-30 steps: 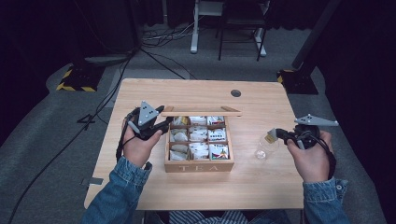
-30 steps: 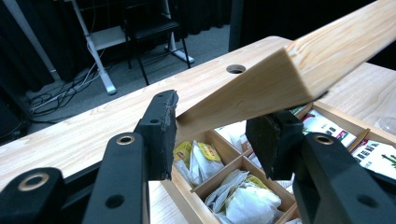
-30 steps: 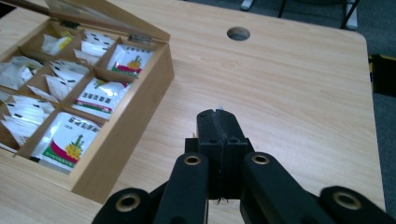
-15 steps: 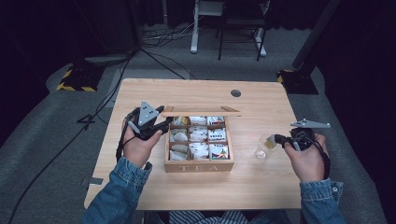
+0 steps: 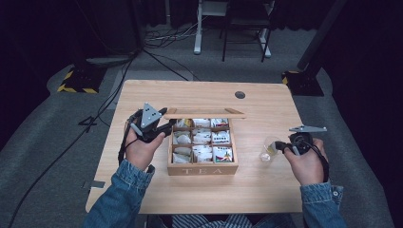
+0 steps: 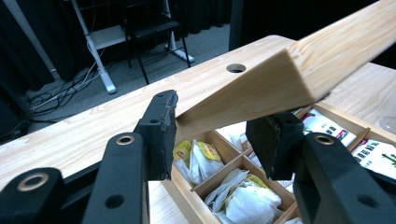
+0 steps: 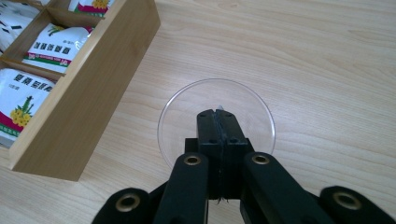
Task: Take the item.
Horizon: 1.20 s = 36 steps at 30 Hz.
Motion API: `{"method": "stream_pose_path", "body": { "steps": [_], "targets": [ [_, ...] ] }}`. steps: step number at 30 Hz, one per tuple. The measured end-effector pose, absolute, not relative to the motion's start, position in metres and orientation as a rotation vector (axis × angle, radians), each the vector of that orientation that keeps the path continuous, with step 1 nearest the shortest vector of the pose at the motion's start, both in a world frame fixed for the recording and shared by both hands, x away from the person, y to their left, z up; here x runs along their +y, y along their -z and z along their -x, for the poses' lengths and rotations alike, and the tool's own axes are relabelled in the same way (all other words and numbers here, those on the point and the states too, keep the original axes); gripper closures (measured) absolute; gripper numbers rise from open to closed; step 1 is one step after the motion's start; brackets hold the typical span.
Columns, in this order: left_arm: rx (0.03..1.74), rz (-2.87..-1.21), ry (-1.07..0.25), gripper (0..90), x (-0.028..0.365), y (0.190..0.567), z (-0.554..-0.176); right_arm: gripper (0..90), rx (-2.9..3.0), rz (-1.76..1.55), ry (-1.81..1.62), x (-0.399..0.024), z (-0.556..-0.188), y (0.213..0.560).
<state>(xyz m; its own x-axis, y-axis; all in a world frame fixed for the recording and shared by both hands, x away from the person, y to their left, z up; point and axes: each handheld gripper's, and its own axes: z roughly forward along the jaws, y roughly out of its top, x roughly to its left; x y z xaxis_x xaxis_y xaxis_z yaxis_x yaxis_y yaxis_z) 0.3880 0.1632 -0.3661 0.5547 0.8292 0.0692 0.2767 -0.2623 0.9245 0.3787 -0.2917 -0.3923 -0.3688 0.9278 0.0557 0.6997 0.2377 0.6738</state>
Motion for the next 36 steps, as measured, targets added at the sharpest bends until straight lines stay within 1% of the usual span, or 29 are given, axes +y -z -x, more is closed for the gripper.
{"method": "stream_pose_path", "body": {
  "steps": [8, 12, 16, 21, 29, 32, 36],
  "targets": [
    [0.915, -1.804, -0.702, 53.3, 0.163, 0.366, -0.388, 89.8, 2.178, -1.484, -0.872, -0.289, -0.382, 0.398],
    [0.913, -1.807, -0.704, 53.3, 0.163, 0.366, -0.388, 81.7, 2.162, -1.468, -0.867, -0.288, -0.382, 0.396],
    [0.913, -1.807, -0.703, 53.3, 0.163, 0.366, -0.388, 78.1, 2.135, -1.453, -0.882, -0.29, -0.381, 0.392],
    [0.914, -1.806, -0.7, 53.3, 0.163, 0.366, -0.388, 71.2, 2.078, -1.444, -0.897, -0.298, -0.382, 0.386],
    [0.913, -1.815, -0.696, 52.5, 0.163, 0.367, -0.389, 51.7, 2.011, -1.426, -0.929, -0.318, -0.387, 0.382],
    [0.914, -1.816, -0.691, 52.4, 0.163, 0.367, -0.389, 46.2, 1.989, -1.403, -0.923, -0.327, -0.391, 0.384],
    [0.918, -1.815, -0.689, 52.3, 0.163, 0.367, -0.389, 43.0, 1.968, -1.409, -0.91, -0.342, -0.395, 0.388]
  ]
}}
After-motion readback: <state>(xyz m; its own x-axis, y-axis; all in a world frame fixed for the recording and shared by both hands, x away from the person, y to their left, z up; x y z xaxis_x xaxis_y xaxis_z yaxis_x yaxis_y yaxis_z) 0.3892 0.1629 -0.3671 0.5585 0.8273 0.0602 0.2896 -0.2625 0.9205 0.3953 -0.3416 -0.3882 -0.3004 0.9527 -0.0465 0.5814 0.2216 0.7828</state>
